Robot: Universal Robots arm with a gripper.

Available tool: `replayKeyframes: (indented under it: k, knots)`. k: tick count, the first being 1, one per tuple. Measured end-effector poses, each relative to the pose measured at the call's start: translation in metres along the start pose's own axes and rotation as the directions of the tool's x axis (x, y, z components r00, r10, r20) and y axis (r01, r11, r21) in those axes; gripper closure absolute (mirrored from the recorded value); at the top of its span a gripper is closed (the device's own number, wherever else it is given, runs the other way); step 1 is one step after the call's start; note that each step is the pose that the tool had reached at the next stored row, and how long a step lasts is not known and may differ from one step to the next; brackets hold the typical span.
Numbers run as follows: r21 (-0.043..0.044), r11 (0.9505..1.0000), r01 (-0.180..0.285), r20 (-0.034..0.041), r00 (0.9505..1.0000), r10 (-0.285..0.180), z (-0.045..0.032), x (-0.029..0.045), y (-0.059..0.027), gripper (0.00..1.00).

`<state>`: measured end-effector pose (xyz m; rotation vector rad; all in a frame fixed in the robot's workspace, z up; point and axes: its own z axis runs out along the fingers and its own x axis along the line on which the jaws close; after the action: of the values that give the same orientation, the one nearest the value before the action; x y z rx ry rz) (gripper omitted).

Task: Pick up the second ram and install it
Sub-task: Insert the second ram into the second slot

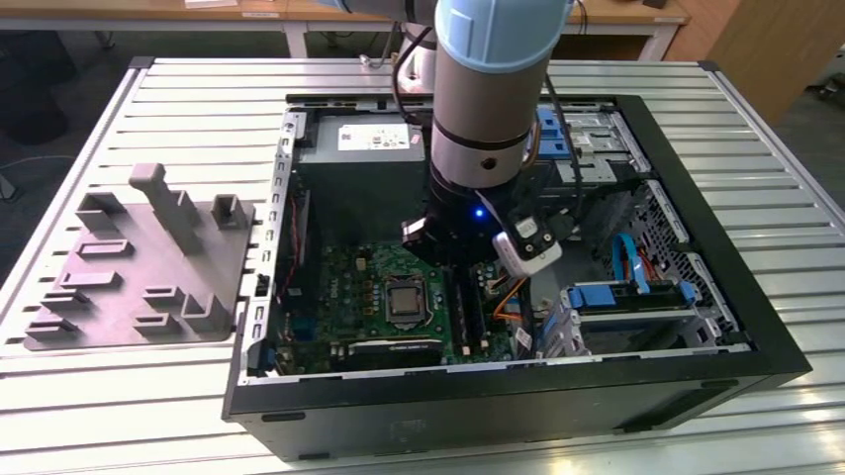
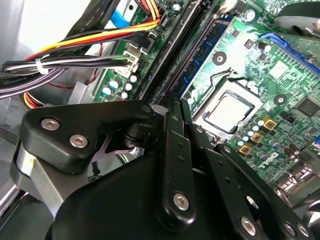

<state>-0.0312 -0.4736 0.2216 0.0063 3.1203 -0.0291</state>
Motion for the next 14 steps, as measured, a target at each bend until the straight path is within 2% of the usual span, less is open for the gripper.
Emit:
replayKeyframes:
  k: [5,9,14]
  knots:
    - [0.0002,1.0,0.0,0.0,1.0,0.0,0.0003,0.0,0.0,0.87]
    - [0.006,1.0,0.0,0.0001,1.0,0.0,0.0003,0.0,0.0,0.87]
    - [0.0065,1.0,0.0,0.0001,1.0,0.0,0.0002,0.0,0.0001,0.87]
